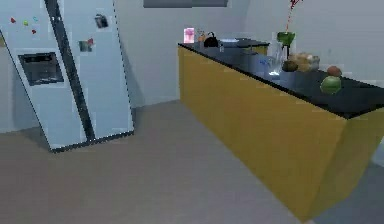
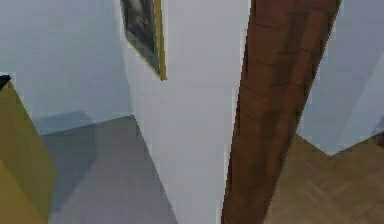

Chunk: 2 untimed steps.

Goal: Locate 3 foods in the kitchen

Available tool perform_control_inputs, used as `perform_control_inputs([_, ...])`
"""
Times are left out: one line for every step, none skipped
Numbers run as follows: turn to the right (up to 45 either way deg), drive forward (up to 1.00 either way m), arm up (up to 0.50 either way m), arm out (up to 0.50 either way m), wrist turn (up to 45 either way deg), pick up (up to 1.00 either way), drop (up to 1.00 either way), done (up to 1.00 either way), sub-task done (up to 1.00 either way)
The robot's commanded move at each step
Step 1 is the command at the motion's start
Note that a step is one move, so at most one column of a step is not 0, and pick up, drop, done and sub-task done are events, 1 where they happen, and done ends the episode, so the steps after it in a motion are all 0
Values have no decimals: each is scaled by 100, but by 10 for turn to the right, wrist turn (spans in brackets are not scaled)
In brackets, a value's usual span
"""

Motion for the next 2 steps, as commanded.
perform_control_inputs([450, 0, 0, 0, 0, 0, 0, 0, 0])
perform_control_inputs([60, 0, 0, 0, 0, 0, 0, 0, 0])
